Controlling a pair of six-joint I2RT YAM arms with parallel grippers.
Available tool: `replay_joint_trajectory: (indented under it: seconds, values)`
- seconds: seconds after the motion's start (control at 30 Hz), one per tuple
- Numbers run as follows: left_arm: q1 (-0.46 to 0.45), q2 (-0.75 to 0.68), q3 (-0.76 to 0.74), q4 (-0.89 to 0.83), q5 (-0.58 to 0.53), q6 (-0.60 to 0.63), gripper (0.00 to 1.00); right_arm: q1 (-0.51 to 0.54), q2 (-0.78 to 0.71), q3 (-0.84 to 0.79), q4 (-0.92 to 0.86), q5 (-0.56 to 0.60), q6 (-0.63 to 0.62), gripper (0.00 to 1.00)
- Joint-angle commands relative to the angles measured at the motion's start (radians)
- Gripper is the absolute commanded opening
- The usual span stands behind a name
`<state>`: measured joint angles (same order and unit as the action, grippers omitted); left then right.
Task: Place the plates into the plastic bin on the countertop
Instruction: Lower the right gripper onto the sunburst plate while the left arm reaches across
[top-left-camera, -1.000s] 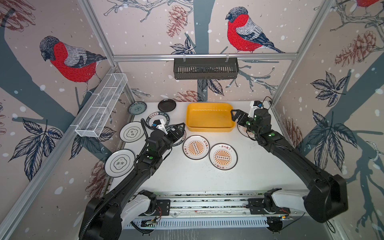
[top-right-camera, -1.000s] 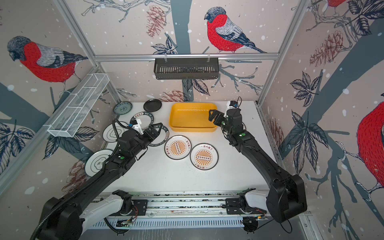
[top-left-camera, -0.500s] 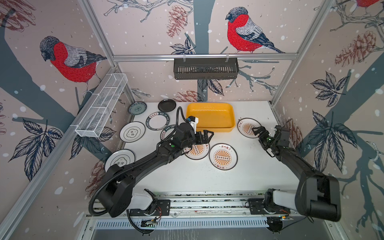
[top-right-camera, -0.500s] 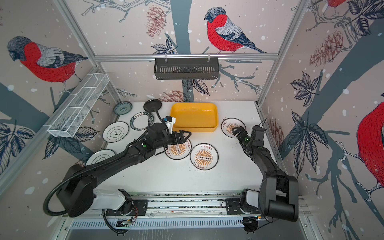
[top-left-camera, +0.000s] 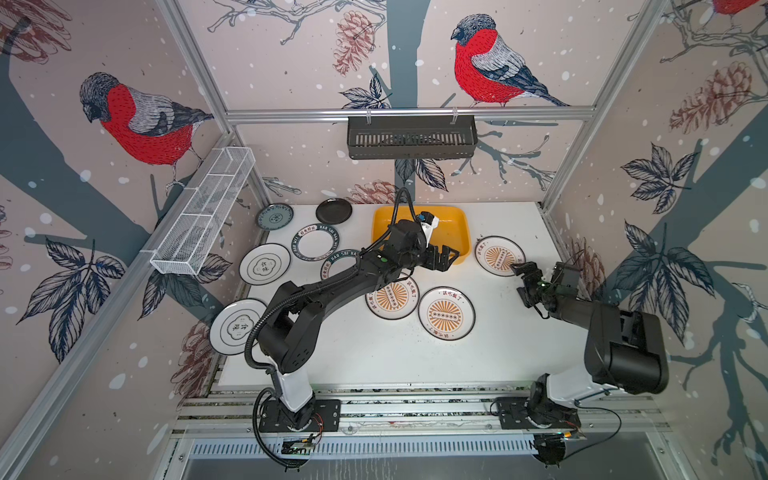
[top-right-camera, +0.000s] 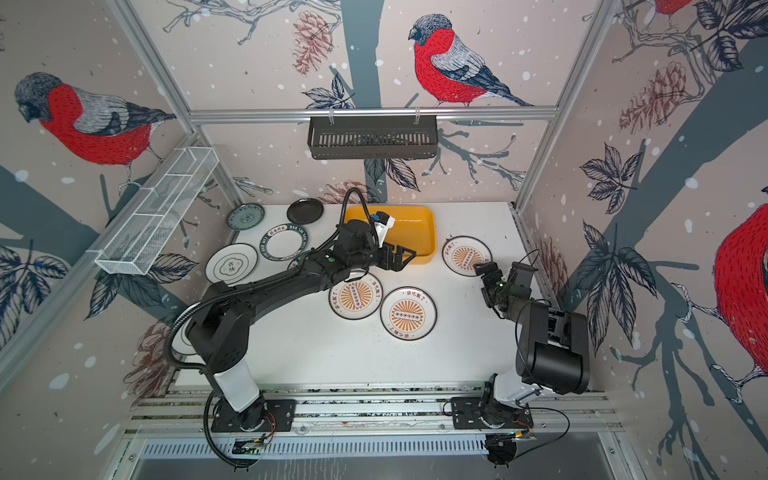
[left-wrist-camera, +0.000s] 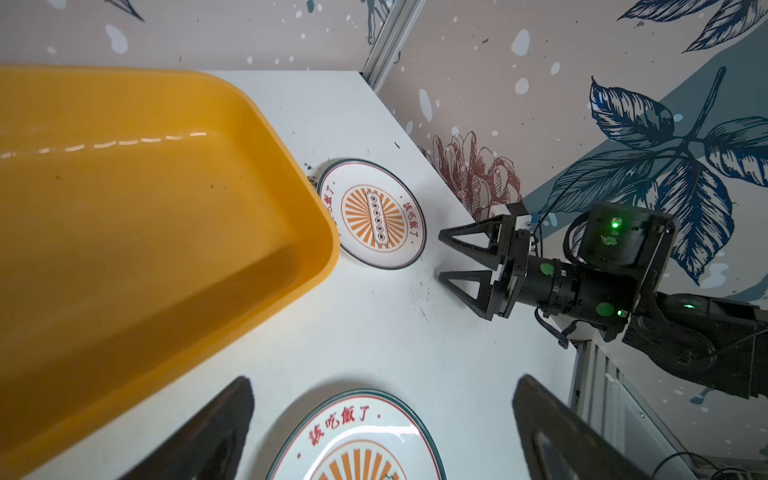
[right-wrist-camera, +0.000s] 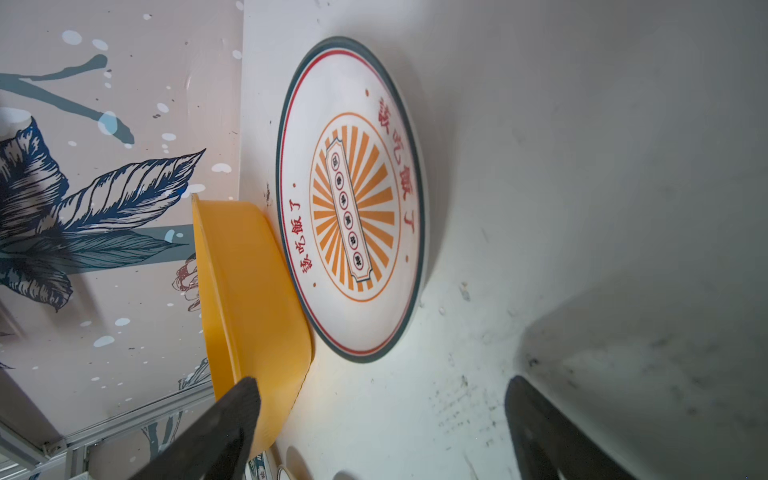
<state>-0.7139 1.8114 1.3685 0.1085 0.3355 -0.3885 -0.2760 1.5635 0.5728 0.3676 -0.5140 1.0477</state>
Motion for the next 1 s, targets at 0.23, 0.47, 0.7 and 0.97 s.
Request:
replay_joint_trajectory:
  seconds: [0.23, 0.47, 0.7, 0.97]
  values:
    - [0.054, 0.046, 0.042, 0.011, 0.037, 0.019, 0.98, 0.017, 0.143, 0.058, 0.108, 0.039, 0.033, 0.71]
    - [0.067, 0.008, -0.005, 0.024, 0.001, -0.001, 0.98, 0.034, 0.234, 0.068, 0.187, 0.036, 0.109, 0.44]
    - [0.076, -0.031, -0.053, 0.053, -0.023, -0.028, 0.97, 0.034, 0.241, 0.061, 0.175, 0.06, 0.118, 0.15]
    - [0.077, -0.074, -0.104, 0.101, -0.031, -0.063, 0.98, 0.013, 0.163, 0.033, 0.189, 0.057, 0.126, 0.03]
